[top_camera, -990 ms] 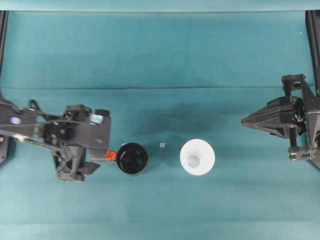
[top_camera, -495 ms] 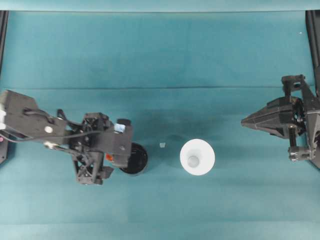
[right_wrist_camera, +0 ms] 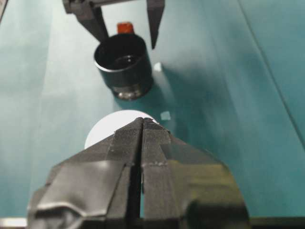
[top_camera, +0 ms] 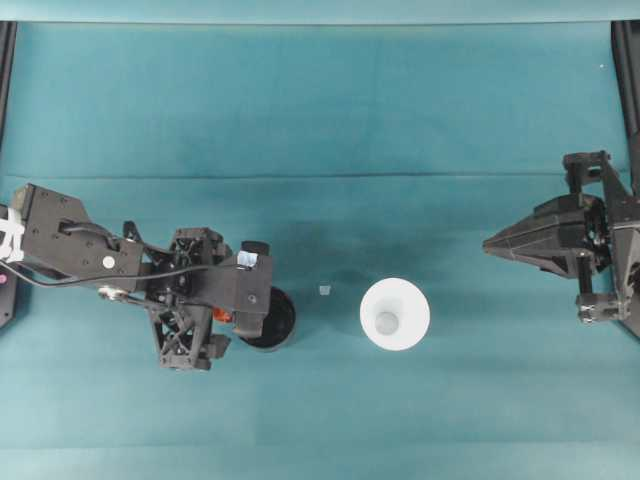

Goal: Put the paper cup into the moved red handle cup holder.

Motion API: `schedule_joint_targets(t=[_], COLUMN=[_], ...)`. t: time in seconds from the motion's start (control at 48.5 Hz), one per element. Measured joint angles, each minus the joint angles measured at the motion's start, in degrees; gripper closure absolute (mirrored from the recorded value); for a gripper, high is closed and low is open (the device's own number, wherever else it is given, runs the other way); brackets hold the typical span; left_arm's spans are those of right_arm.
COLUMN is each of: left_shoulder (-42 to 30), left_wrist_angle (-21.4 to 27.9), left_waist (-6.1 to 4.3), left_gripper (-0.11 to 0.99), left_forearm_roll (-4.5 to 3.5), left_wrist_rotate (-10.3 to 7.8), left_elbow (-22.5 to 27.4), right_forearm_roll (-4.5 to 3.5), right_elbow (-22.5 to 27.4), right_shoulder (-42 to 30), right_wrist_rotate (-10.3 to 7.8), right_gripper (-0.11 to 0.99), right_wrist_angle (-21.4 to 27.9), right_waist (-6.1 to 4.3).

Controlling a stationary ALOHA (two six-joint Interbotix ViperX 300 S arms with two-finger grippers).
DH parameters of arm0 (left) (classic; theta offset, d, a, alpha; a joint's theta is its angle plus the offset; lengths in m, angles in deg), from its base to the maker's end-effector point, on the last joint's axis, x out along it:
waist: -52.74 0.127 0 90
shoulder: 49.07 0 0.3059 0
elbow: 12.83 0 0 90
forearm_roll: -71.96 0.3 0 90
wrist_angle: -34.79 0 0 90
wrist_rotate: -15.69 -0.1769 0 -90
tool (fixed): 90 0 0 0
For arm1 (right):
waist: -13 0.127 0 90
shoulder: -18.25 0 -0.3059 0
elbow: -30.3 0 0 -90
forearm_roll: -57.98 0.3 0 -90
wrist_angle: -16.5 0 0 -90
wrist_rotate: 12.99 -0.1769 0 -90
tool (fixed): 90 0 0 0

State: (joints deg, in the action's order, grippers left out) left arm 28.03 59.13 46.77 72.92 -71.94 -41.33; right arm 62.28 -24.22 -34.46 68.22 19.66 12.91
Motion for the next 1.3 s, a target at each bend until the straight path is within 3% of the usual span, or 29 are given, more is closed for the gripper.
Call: schedule_joint_targets(t=[0.186, 0.289, 0.516, 1.032, 1.3], left_shoulder=[0.0, 0.0, 0.09, 1.14, 9.84], left_wrist_angle=[-0.35, -0.53, -0.88, 0.09, 13.45], left_waist=[0.0, 0.0, -0.18, -0.35, -0.26], left_gripper=[-0.06, 0.04, 0.61, 0.61, 0.61], left_forearm_roll=[0.0, 0.0, 0.0, 0.0, 0.09], left_wrist_rotate=[0.09, 0.26, 0.0, 0.0, -0.18], left_elbow=[0.0, 0.0, 0.0, 0.62, 6.77], right_forearm_roll=[0.0, 0.0, 0.0, 0.0, 0.0], right_elbow=[-0.26, -0.26, -0.26, -0.62, -0.53], right_shoulder=[0.09, 0.18, 0.26, 0.26, 0.26], right_wrist_rotate=[0.0, 0.0, 0.0, 0.0, 0.0], right_gripper=[0.99, 0.99, 0.99, 0.99, 0.99], right_wrist_angle=[0.0, 0.0, -0.26, -0.44, -0.44], right_waist=[0.09, 0.09, 0.09, 0.09, 0.09])
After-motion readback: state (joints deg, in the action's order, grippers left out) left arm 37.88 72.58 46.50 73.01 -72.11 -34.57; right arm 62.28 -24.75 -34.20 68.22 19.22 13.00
